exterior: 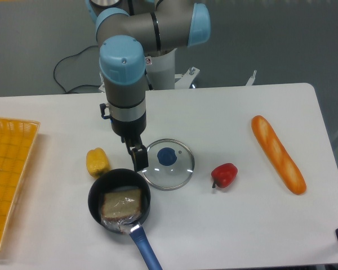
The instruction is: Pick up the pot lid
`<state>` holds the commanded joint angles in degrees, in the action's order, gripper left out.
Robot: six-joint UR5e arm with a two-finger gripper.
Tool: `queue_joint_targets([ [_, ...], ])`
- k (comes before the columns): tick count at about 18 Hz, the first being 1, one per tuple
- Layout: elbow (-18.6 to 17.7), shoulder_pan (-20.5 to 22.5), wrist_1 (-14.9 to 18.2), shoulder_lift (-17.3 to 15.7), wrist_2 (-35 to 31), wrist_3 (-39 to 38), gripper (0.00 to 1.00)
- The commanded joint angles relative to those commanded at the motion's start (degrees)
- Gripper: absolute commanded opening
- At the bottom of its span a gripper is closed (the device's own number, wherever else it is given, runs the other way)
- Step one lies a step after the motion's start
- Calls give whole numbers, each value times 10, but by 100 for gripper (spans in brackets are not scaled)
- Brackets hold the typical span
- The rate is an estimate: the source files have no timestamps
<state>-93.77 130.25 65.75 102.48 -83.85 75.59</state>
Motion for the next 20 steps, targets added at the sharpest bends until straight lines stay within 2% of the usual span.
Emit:
queue_joint_targets([
  [11,-4,-1,0,2,-1,-4,100],
  [13,2,0,0,3,-1,-4,89],
  [16,2,1,1,2,-2,1,83],
  [18,2,1,2,2,-3,2,72],
  [19,2,2,2,2,-3,2,69],
  [20,3,2,3,2,-3,2,61],
])
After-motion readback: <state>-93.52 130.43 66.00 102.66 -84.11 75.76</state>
